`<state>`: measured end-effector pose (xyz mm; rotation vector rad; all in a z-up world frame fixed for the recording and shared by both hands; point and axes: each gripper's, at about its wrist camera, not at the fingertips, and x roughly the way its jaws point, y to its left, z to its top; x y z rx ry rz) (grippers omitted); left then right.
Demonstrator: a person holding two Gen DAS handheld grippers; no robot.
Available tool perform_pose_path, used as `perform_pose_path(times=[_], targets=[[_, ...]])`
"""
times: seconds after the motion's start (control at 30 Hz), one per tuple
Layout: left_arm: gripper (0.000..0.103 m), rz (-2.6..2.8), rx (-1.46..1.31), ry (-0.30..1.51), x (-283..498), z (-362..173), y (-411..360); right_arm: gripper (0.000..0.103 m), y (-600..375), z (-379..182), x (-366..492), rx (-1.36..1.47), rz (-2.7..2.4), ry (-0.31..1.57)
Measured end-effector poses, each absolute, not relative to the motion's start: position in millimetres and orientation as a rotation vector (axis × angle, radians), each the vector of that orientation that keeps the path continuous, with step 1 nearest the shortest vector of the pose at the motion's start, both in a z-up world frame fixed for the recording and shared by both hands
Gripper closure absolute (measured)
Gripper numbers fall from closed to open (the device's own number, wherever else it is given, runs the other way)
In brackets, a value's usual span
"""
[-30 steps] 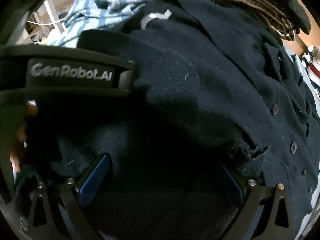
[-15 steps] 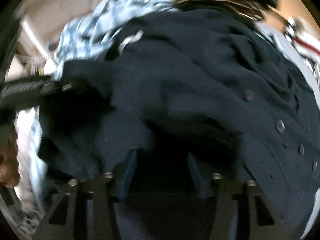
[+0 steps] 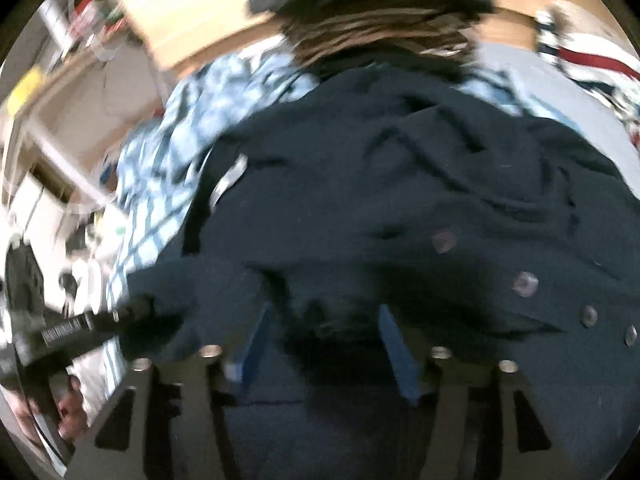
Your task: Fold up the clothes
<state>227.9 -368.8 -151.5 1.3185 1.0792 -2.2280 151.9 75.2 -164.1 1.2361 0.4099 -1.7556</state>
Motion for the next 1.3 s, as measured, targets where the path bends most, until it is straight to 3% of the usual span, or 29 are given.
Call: perform_pose_path(times=[0.17, 0.2, 0.23, 0.27, 0.3, 0.47, 0.6, 0.67, 0.77, 0.83, 0.9, 1.0, 1.1, 1.3], targets=[[0.038, -2.333, 1.355, 1.079, 212, -154, -370, 0.031, 52, -182, 184, 1.193, -1.693, 0.525], [0.044, -2.363, 1.377, 1.054, 206, -154, -367, 0.030, 48, -183, 190, 1.181, -1.680, 0.541], [0.074, -2.367, 1.415, 0.975, 201, -155, -362, 0.029, 44, -183, 194, 1.169, -1.666, 0.554], [0.088, -2.364, 1.450, 0.897, 196, -157, -357, 0.029, 41, -182, 199, 1.158, -1.651, 0.557], [0.089, -2.330, 1.466, 0.833, 194, -160, -355, 0.029, 39, -180, 202, 1.150, -1.633, 0.547], [0.090, -2.277, 1.317, 0.900, 204, -154, -373, 0.029, 26, -158, 194, 1.123, -1.601, 0.509], [0.090, -2.325, 1.327, 0.776, 200, -147, -366, 0.030, 3, -145, 194, 1.062, -1.630, 0.597], [0.090, -2.352, 1.318, 0.829, 204, -144, -370, 0.031, -16, -150, 201, 1.036, -1.590, 0.673], [0.081, -2.362, 1.315, 0.935, 212, -145, -380, 0.032, -45, -172, 206, 1.044, -1.544, 0.810], [0.057, -2.358, 1.316, 0.979, 215, -148, -386, 0.032, -61, -191, 205, 1.064, -1.512, 0.893], [0.049, -2.368, 1.305, 0.988, 218, -149, -389, 0.034, -72, -203, 210, 1.078, -1.453, 0.927], [0.049, -2.360, 1.312, 0.964, 213, -151, -386, 0.034, -83, -207, 231, 0.991, -1.392, 0.980], [0.049, -2.339, 1.292, 0.953, 214, -151, -386, 0.043, -100, -201, 252, 0.907, -1.357, 1.013], [0.049, -2.261, 1.229, 0.880, 229, -145, -401, 0.044, -153, -182, 238, 0.974, -1.436, 0.830]])
